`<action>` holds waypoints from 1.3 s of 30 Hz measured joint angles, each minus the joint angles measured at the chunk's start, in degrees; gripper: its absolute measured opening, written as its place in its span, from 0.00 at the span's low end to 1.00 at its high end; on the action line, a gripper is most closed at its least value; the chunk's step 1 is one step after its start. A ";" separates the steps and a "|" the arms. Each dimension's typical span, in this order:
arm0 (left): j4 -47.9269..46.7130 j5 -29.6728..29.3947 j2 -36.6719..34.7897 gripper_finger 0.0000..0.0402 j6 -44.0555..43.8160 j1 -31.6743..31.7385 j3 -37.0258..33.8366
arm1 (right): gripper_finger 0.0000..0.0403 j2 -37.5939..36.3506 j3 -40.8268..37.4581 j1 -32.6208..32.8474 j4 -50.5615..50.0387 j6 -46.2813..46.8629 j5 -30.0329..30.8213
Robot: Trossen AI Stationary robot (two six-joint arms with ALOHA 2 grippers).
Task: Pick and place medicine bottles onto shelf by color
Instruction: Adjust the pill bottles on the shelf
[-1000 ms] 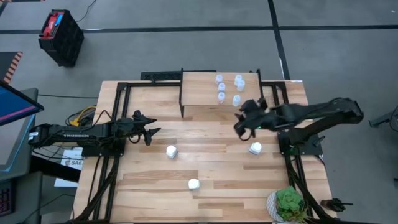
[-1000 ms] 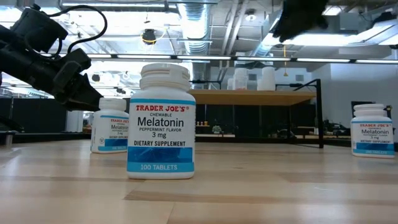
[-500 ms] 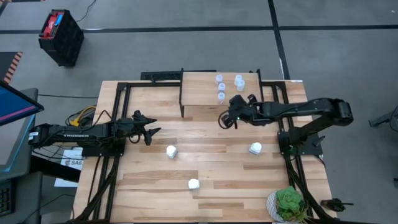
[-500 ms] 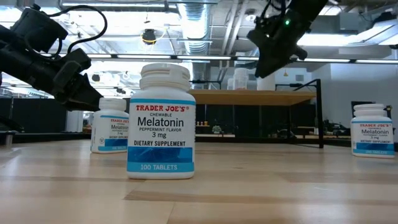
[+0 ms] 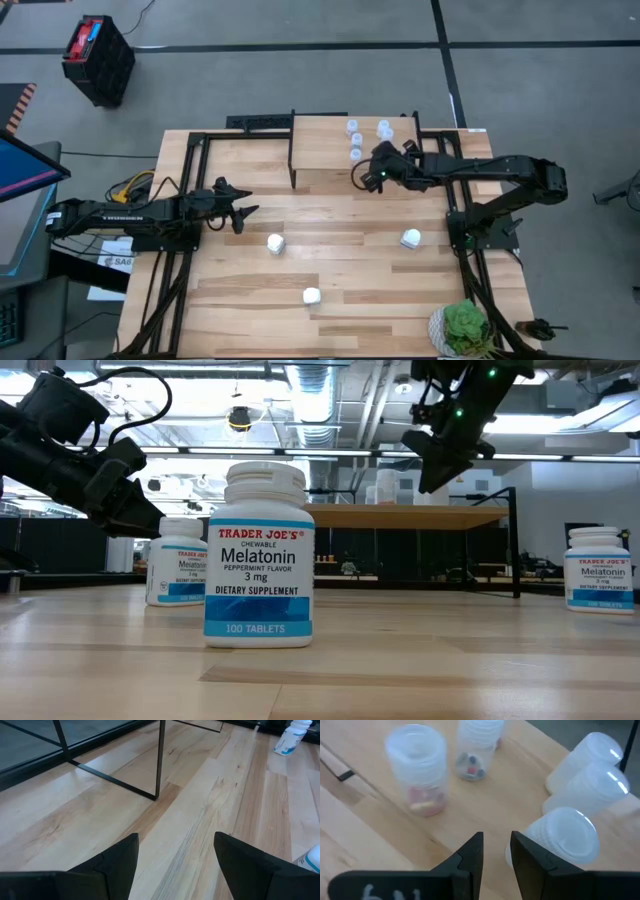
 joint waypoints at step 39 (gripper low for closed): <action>0.00 0.24 0.00 0.62 0.04 0.01 0.00 | 0.29 5.49 1.62 -0.56 13.97 -2.25 -16.31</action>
